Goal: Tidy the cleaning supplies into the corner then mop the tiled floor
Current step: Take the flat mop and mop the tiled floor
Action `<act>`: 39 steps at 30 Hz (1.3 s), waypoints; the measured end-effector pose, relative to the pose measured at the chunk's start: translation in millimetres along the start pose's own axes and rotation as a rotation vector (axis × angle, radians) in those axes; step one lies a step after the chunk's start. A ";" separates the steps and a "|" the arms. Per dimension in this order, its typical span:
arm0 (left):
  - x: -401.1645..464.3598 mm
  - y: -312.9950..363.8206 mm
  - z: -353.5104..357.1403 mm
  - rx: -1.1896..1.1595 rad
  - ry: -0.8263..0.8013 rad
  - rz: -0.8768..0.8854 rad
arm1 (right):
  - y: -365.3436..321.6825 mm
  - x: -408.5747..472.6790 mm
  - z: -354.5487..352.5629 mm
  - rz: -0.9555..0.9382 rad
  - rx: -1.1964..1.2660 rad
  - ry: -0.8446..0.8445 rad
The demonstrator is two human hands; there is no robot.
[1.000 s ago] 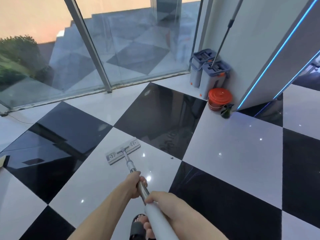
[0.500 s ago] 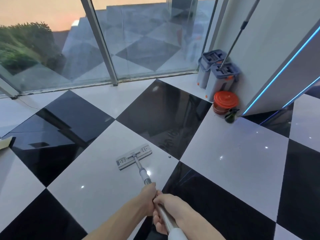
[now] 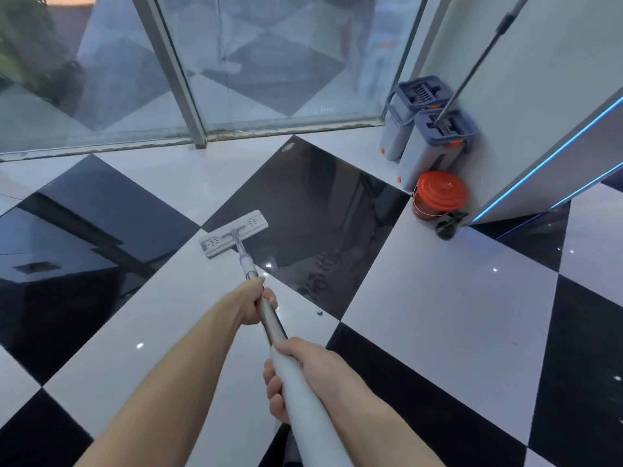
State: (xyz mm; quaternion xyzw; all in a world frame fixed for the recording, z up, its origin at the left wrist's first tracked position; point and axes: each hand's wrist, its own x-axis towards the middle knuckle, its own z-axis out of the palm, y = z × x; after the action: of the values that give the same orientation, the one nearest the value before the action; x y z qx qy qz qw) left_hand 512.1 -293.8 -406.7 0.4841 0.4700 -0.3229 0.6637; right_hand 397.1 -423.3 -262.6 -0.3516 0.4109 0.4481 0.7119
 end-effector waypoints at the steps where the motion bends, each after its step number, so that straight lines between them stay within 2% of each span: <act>1: 8.1 7.0 1.9 -0.012 0.000 -0.007 | -4.4 -1.0 -0.2 -0.002 -0.002 0.002; 6: 18.6 11.1 22.8 0.039 0.035 0.001 | -20.1 -10.7 -18.7 0.012 -0.029 0.024; 12: 6.0 -27.3 40.9 0.007 0.035 0.017 | -3.2 -34.9 -49.4 0.029 -0.097 0.039; 21: -37.5 -147.0 87.6 0.019 -0.009 -0.014 | 53.5 -83.3 -138.3 0.125 -0.152 0.047; 29: -95.8 -282.4 141.3 0.031 -0.066 -0.052 | 128.2 -125.7 -243.2 0.153 -0.064 -0.018; 34: -119.4 -324.1 158.5 0.006 -0.093 -0.089 | 143.3 -126.6 -270.4 0.121 -0.004 -0.013; 39: -121.6 -342.1 174.8 -0.019 -0.060 -0.099 | 132.6 -113.5 -281.0 0.113 -0.014 0.085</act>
State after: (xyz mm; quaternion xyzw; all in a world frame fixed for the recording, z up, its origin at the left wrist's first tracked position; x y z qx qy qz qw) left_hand 221.7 -572.8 -393.1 0.4442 0.4764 -0.3653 0.6651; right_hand 168.8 -660.5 -294.6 -0.3517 0.4565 0.4751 0.6650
